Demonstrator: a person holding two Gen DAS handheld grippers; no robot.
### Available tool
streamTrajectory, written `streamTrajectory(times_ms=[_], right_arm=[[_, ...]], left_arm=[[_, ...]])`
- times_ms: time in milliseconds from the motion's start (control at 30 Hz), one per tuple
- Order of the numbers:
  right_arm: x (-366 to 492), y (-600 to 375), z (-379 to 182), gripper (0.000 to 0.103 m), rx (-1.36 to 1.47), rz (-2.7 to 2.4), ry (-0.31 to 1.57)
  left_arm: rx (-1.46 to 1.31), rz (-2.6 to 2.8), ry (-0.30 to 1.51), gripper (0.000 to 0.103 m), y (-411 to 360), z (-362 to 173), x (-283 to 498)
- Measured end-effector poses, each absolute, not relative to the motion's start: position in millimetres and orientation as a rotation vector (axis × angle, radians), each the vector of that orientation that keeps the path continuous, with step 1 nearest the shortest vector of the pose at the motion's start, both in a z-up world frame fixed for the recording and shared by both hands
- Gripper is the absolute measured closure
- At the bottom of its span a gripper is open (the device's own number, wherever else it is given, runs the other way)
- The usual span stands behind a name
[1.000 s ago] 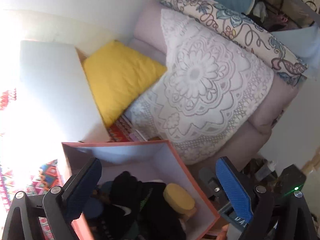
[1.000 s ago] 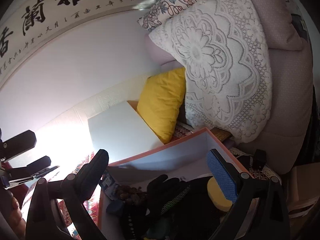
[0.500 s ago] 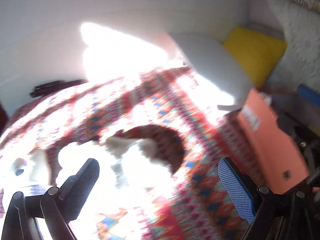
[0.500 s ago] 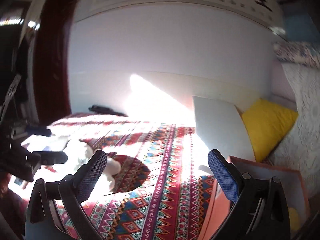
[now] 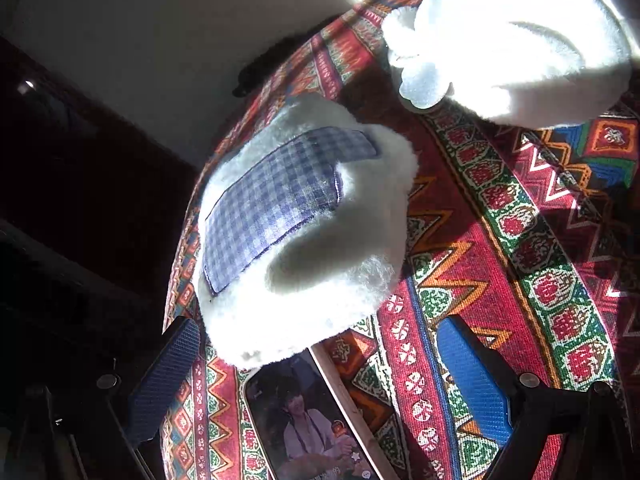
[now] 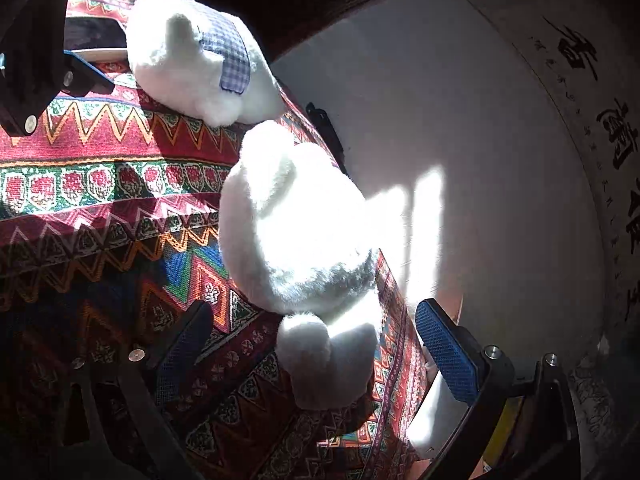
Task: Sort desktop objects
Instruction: 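Grasp the white fluffy toy with the right gripper while the left grasps the plaid-patched plush, then carry both white plush toys into the orange box and open both grippers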
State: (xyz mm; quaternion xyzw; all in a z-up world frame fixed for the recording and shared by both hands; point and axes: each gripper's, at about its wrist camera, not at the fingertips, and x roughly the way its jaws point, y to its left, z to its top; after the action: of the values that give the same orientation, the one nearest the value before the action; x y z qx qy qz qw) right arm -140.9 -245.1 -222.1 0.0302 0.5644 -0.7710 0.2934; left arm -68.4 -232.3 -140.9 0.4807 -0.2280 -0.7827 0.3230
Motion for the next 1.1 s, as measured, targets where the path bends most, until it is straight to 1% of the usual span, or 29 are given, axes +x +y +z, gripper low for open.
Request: streamTrajectory(times_ms=[133,167,200,267,333,367,400,433,467,500,633,733,800,867,967,1100], right_arm=[[-172,-269,-223,0.000,0.085,-2.061,1.464],[-180,-275,-225,0.000,0.096,-2.046,1.461],[-189,-281,-227,0.000,0.109,-2.034,1.453],[-211,-290,-228,0.000,0.219,-2.001,1.386],[-239,-293,-222,0.000,0.395,-1.977,1.241],[-251,-291,-218,0.003,0.450,-1.982,1.159],[-259,-289,-213,0.006,0.474,-1.983,1.100],[-265,-286,-207,0.008,0.498,-1.986,1.049],[-273,-281,-199,0.009,0.532,-1.999,0.973],[-283,-274,-190,0.009,0.572,-2.015,0.873],[-327,-229,-159,0.009,0.755,-2.036,0.435],[-354,-183,-143,0.009,0.878,-1.996,0.062],[-366,-149,-134,0.009,0.925,-1.936,-0.169],[-366,-121,-128,0.009,0.933,-1.899,-0.312],[-362,-95,-113,0.009,0.907,-1.884,-0.434],[-349,-43,-82,0.009,0.834,-1.907,-0.523]], left_arm=[[1.219,-1.936,-0.819,0.004,-244,-161,-101],[1.225,-1.913,-0.866,0.001,-248,-166,-110],[1.228,-1.900,-0.903,0.000,-252,-169,-119],[1.225,-1.900,-0.936,0.000,-262,-171,-135],[1.239,-1.935,-0.893,0.001,-278,-169,-149],[1.278,-2.008,-0.794,0.004,-290,-167,-153],[1.289,-2.081,-0.661,0.011,-304,-160,-156],[1.259,-2.136,-0.554,0.013,-315,-149,-155],[1.235,-2.192,-0.453,0.019,-326,-135,-152],[1.205,-2.243,-0.338,0.020,-336,-121,-147],[1.076,-2.401,0.186,0.022,-378,-82,-114],[0.971,-2.460,0.473,0.022,-388,-66,-79],[0.906,-2.503,0.587,0.023,-385,-58,-61],[0.855,-2.549,0.648,0.023,-371,-44,-49],[0.787,-2.622,0.677,0.023,-343,-23,-36],[0.735,-2.732,0.697,0.023,-312,19,-19]])
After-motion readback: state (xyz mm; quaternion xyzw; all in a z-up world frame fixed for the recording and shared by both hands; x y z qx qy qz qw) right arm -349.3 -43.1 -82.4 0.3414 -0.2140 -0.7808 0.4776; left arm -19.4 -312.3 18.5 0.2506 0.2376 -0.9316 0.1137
